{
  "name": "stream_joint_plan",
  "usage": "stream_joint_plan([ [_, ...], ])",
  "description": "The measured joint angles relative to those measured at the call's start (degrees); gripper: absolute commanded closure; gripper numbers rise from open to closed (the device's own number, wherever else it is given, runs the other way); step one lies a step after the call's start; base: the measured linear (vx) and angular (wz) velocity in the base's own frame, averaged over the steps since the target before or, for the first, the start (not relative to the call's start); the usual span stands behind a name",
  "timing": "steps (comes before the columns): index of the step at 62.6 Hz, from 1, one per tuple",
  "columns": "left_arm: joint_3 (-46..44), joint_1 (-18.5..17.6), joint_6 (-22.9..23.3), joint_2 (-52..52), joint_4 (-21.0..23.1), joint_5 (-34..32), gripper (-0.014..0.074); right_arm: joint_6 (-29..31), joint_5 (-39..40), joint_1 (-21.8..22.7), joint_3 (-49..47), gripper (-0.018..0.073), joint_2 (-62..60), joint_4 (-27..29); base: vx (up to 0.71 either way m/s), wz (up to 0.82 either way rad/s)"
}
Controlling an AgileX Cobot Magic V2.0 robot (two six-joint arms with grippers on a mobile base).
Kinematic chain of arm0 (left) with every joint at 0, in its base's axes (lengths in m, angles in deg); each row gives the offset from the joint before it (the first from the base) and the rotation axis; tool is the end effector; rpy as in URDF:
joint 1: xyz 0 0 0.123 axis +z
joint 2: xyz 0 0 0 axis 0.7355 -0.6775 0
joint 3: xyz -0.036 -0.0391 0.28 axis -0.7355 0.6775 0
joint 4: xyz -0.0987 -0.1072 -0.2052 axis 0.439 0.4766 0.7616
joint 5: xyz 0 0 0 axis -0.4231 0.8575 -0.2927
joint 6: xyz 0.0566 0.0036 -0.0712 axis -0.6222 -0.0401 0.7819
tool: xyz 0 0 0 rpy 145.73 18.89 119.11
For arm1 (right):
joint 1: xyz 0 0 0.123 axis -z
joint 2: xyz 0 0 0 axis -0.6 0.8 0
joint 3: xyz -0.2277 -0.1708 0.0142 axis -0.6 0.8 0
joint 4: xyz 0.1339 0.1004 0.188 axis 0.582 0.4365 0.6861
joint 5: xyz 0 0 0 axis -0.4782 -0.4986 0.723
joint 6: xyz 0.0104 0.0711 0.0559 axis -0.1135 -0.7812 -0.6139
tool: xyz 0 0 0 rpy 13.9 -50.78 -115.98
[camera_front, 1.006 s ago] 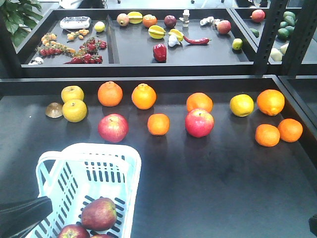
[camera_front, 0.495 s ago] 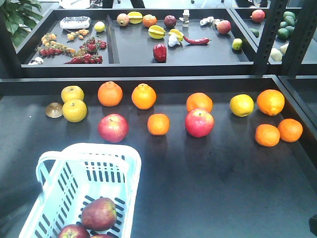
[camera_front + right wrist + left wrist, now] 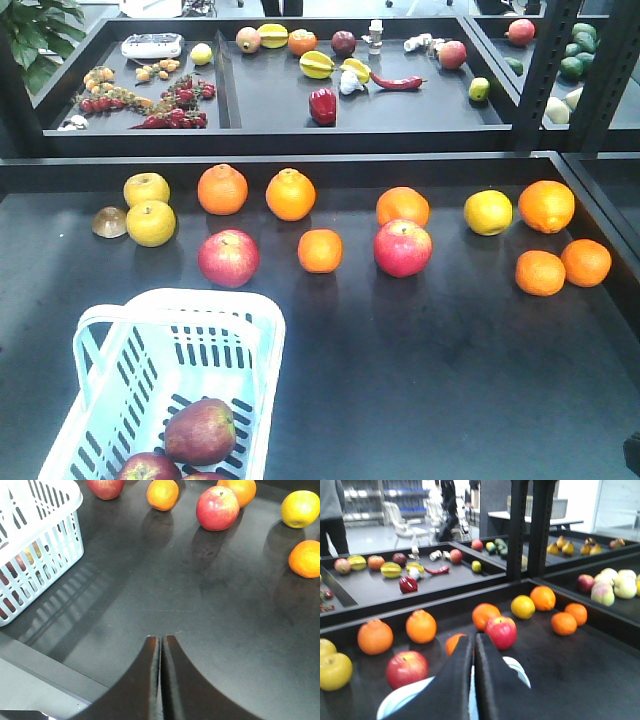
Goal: Pick three apples into basket with both arms
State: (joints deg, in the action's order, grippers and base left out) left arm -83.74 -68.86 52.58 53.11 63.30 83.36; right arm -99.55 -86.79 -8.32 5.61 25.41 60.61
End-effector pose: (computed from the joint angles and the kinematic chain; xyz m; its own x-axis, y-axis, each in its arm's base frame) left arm 0.0717 -0.0395 0.2947 -0.0545 -0.0123 -0.9984 0.4683 0.8828 -0.0364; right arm 0.0605 0.0207 0.2794 -0.4984 -0.3203 -0.8056 -0.4392 0.8945 -0.0840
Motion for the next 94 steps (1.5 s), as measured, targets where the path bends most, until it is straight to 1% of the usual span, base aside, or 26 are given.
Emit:
stream_joint_plan([
  [7,2.1,0.0,4.7,2.1,-5.1,-0.1,0.0602,0.0,0.0,0.0,0.0,0.0564,0.0,0.0,0.0,0.0],
  [11,4.5,0.0,7.4,3.3,-6.8,-0.6,0.0602,0.0,0.0,0.0,0.0,0.0564,0.0,0.0,0.0,0.0],
  [19,9.6,0.0,11.1,5.9,-7.6,-2.3,0.0602,0.0,0.0,0.0,0.0,0.0564,0.0,0.0,0.0,0.0],
  [29,16.9,0.0,14.1,10.3,-7.6,-2.6,0.0602,0.0,0.0,0.0,0.0,0.0564,0.0,0.0,0.0,0.0],
  [35,20.5,0.0,15.1,13.2,-7.8,-2.6,0.0602,0.0,0.0,0.0,0.0,0.0564,0.0,0.0,0.0,0.0],
  [43,21.4,0.1,16.2,16.5,-11.1,-2.5,0.0602,0.0,0.0,0.0,0.0,0.0564,0.0,0.0,0.0,0.0],
  [47,21.4,1.1,16.4,17.9,-13.8,-3.4,0.0602,0.0,0.0,0.0,0.0,0.0564,0.0,0.0,0.0,0.0],
  [50,21.4,2.5,16.4,18.6,-15.7,-4.1,0.0602,0.0,0.0,0.0,0.0,0.0564,0.0,0.0,0.0,0.0],
  [54,21.4,4.9,16.4,18.9,-18.2,-4.5,0.0602,0.0,-0.1,0.0,0.0,0.0564,0.0,0.0,0.0,0.0],
  [59,21.4,8.8,16.5,19.1,-20.6,-4.6,0.0602,0.0,-0.1,0.0,0.0,0.0564,0.0,-0.1,0.0,0.0],
  [63,21.4,11.3,16.5,19.1,-21.4,-4.4,0.0602,0.0,-0.1,0.0,0.0,0.0564,0.0,-0.1,0.0,0.0],
  [71,21.4,15.3,16.5,19.1,-21.9,-3.1,0.0602,0.0,-0.1,0.0,0.0,0.0564,0.0,-0.1,0.0,0.0],
  [81,21.4,17.7,17.3,19.1,-22.7,-2.5,0.0602,0.0,-0.1,0.0,0.0,0.0564,0.0,-0.1,0.0,0.0],
  [85,21.4,18.4,19.6,19.1,-24.7,-2.5,0.0602,0.0,-0.1,0.0,0.0,0.0564,0.0,-0.1,0.0,0.0],
  [88,21.4,18.6,22.6,19.1,-27.3,-2.3,0.0602,0.0,-0.1,0.0,0.0,0.0564,0.0,-0.1,0.0,0.0],
  [94,21.4,18.7,31.4,19.1,-34.0,-0.9,0.0602,0.0,-0.1,0.0,0.0,0.0564,0.0,-0.1,0.0,0.0],
])
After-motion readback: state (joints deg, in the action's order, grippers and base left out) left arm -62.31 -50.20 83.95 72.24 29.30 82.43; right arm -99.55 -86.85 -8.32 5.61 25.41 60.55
